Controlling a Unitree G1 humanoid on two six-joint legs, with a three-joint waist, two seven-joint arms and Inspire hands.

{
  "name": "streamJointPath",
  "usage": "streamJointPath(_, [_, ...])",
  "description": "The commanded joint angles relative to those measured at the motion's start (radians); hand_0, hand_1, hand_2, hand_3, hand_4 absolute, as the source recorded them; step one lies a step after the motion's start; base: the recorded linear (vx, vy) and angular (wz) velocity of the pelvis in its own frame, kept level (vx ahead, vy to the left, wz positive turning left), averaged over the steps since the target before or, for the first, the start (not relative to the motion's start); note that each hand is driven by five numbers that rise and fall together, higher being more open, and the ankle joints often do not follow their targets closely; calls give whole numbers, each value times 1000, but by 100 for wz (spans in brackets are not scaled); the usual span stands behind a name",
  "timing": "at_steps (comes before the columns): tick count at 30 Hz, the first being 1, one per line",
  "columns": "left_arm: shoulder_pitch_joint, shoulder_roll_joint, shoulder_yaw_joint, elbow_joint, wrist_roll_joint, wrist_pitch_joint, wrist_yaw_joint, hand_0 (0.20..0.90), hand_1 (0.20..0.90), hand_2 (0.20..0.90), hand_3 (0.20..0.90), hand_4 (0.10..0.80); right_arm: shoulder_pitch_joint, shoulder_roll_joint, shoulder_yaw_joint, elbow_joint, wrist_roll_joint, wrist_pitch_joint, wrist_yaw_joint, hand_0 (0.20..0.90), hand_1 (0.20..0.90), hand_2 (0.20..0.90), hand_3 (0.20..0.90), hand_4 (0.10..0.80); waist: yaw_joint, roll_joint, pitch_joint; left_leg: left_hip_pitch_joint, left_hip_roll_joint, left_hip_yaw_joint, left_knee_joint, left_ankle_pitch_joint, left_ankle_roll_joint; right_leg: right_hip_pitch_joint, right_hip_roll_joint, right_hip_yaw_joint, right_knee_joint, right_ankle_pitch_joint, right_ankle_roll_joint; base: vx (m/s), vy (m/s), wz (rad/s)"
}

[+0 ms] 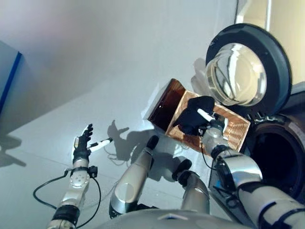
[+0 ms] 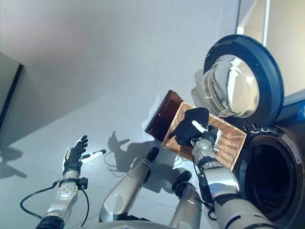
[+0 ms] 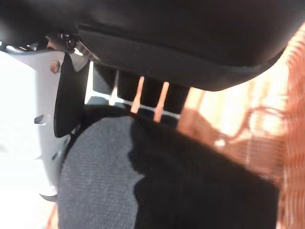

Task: Pick up the clothes and place them into the washing machine

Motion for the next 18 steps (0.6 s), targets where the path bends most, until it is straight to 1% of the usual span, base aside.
streamJointPath(1, [48, 27, 20, 50, -24, -64, 23, 900, 900, 900, 900, 800, 61, -53, -51, -102, 68, -132, 3, 200, 200, 200, 200, 300, -53, 20, -48, 14, -23, 53, -43, -33, -36, 112, 9, 19, -113, 33, -18, -78, 126, -38])
streamJointPath(3, [53, 8, 5, 99, -38, -74, 19, 900, 900, 900, 900, 800, 116, -29, -90, -161, 125, -167, 20, 200, 200, 200, 200, 300, -86, 32, -63, 46, -18, 68, -70, -29, -35, 133, 10, 31, -140, 43, -9, 28, 73, -32])
streamJointPath(5, [69, -1, 1, 97, -54, -84, 15, 900, 900, 900, 900, 800, 142, -15, -103, -186, 150, -185, 27, 200, 200, 200, 200, 300, -94, 39, -68, 59, -15, 78, -78, -27, -34, 139, 10, 38, -149, 48, -6, 15, 69, -30])
streamJointPath(6, [70, -17, -9, 115, -69, -93, 9, 900, 900, 900, 900, 800, 172, 6, -132, -214, 195, -211, 33, 200, 200, 200, 200, 300, -111, 58, -76, 78, -14, 91, -87, -28, -32, 143, 10, 53, -155, 54, -1, 13, 65, -40])
streamJointPath(7, [72, -28, -15, 144, -79, -99, 10, 900, 900, 900, 900, 800, 184, 25, -164, -240, 248, -238, 43, 200, 200, 200, 200, 300, -119, 68, -81, 89, -13, 101, -93, -28, -30, 147, 8, 57, -161, 55, 2, 13, 64, -43])
streamJointPath(8, [71, -28, -17, 146, -80, -101, 10, 900, 900, 900, 900, 800, 186, 26, -165, -241, 249, -239, 44, 200, 200, 200, 200, 300, -117, 68, -80, 91, -12, 102, -94, -28, -30, 148, 9, 58, -162, 55, 2, 25, 69, -32])
streamJointPath(9, [75, -52, -32, 161, -102, -107, -2, 900, 900, 900, 900, 800, 222, 61, -194, -289, 317, -277, 75, 200, 200, 200, 200, 300, -132, 87, -88, 107, -12, 114, -103, -30, -27, 153, 6, 67, -167, 57, 8, 14, 45, -27])
streamJointPath(10, [76, -52, -33, 162, -102, -108, -2, 900, 900, 900, 900, 800, 225, 62, -193, -291, 318, -277, 75, 200, 200, 200, 200, 300, -131, 87, -88, 109, -12, 114, -104, -30, -27, 154, 7, 67, -168, 58, 8, 29, 78, -42])
streamJointPath(11, [75, -72, -56, 184, -116, -113, -17, 900, 900, 900, 900, 800, 246, 85, -239, -289, 388, -313, 93, 200, 200, 200, 200, 300, -144, 110, -98, 121, -13, 119, -111, -31, -25, 158, 2, 72, -168, 57, 12, 16, 38, -49])
streamJointPath(13, [83, -87, -75, 175, -135, -126, -31, 900, 900, 900, 900, 800, 264, 117, -274, -325, 477, -347, 137, 200, 200, 200, 200, 300, -155, 136, -105, 122, -15, 121, -115, -24, -23, 153, -1, 75, -167, 63, 13, -3, 56, -35])
streamJointPath(15, [88, -100, -92, 164, -144, -134, -38, 900, 900, 900, 900, 800, 270, 152, -299, -369, 552, -385, 169, 200, 200, 200, 200, 300, -167, 159, -104, 124, -18, 126, -113, -30, -23, 145, -3, 82, -156, 51, 14, -15, 54, 2])
streamJointPath(16, [90, -110, -116, 167, -154, -140, -46, 900, 900, 900, 900, 800, 265, 174, -336, -394, 614, -424, 181, 200, 200, 200, 200, 300, -174, 181, -105, 125, -20, 131, -114, -30, -21, 139, -4, 89, -149, 46, 14, -20, 42, -2])
streamJointPath(17, [91, -109, -118, 167, -155, -140, -46, 900, 900, 900, 900, 800, 267, 174, -337, -394, 616, -425, 183, 200, 200, 200, 200, 300, -172, 181, -106, 125, -19, 132, -114, -30, -21, 138, -3, 90, -148, 46, 14, -3, 41, -9])
streamJointPath(18, [92, -115, -127, 174, -162, -140, -52, 900, 900, 900, 900, 800, 264, 182, -360, -398, 638, -438, 188, 200, 200, 200, 200, 300, -176, 192, -107, 127, -20, 134, -114, -32, -21, 137, -3, 91, -144, 41, 15, 0, 0, 0])
